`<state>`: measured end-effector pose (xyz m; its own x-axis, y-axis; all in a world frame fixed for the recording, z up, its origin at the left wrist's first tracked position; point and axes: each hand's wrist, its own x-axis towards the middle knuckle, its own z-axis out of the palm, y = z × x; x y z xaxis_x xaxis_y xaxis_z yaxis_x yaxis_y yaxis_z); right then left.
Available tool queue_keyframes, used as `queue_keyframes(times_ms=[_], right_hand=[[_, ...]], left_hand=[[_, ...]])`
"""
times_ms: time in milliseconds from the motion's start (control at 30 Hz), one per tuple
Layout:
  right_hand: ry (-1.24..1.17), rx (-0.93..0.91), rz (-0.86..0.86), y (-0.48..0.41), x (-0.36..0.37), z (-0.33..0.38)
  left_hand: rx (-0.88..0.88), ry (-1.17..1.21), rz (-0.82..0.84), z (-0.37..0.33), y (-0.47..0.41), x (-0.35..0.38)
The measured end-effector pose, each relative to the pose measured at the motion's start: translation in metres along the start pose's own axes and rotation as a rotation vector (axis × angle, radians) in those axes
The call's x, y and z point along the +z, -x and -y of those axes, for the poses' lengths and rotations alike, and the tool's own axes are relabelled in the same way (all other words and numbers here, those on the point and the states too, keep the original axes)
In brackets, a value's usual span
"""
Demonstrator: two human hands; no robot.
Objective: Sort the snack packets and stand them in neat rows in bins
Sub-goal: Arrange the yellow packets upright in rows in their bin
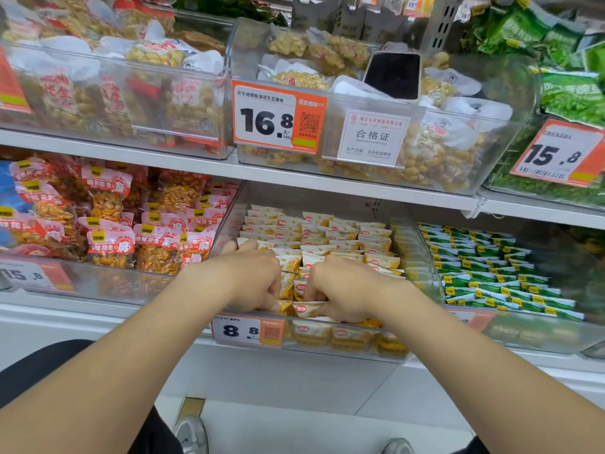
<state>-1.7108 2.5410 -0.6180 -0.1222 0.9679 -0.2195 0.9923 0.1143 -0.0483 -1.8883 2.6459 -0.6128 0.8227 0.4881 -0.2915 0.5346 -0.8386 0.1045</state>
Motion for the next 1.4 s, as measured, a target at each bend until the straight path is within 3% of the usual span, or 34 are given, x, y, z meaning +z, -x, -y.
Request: queue_keyframes(times_ms=[133, 233, 300, 333, 467, 533, 767, 933, 1100, 1400], right_hand=[[-0.214, 0.012, 0.042, 0.009, -0.004, -0.010], [-0.416, 0.124, -0.171, 0.029, -0.025, -0.025], [-0.374, 0.173, -0.254, 0.041, -0.035, -0.037], [-0.305, 0.187, -0.205, 0.046, -0.036, -0.041], [-0.247, 0.249, 0.232, 0.052, -0.015, -0.047], [-0.219, 0.262, 0.339, 0.050, -0.005, -0.049], [-0.186, 0.222, 0.219, 0.041, 0.008, -0.052], [-0.164, 0.188, 0.014, 0.058, -0.010, -0.056], [-0.080, 0.131, -0.010, 0.063, -0.014, -0.041], [-0.264, 0.154, -0.045, 0.063, -0.008, -0.042]], left_hand=[[0.014, 0.022, -0.008, -0.005, 0.002, -0.004], [0.092, 0.158, -0.182, -0.005, 0.000, -0.008], [0.142, 0.243, -0.273, -0.008, -0.006, -0.005], [0.166, 0.240, -0.271, -0.010, -0.011, -0.001], [0.111, 0.116, 0.063, -0.030, -0.031, 0.019], [0.073, 0.065, 0.206, -0.035, -0.041, 0.021], [0.053, 0.073, 0.289, -0.040, -0.050, 0.015], [0.153, 0.264, 0.112, -0.027, -0.035, -0.004], [0.292, 0.182, -0.174, -0.031, -0.032, -0.007], [0.231, 0.124, -0.201, -0.047, -0.036, 0.000]])
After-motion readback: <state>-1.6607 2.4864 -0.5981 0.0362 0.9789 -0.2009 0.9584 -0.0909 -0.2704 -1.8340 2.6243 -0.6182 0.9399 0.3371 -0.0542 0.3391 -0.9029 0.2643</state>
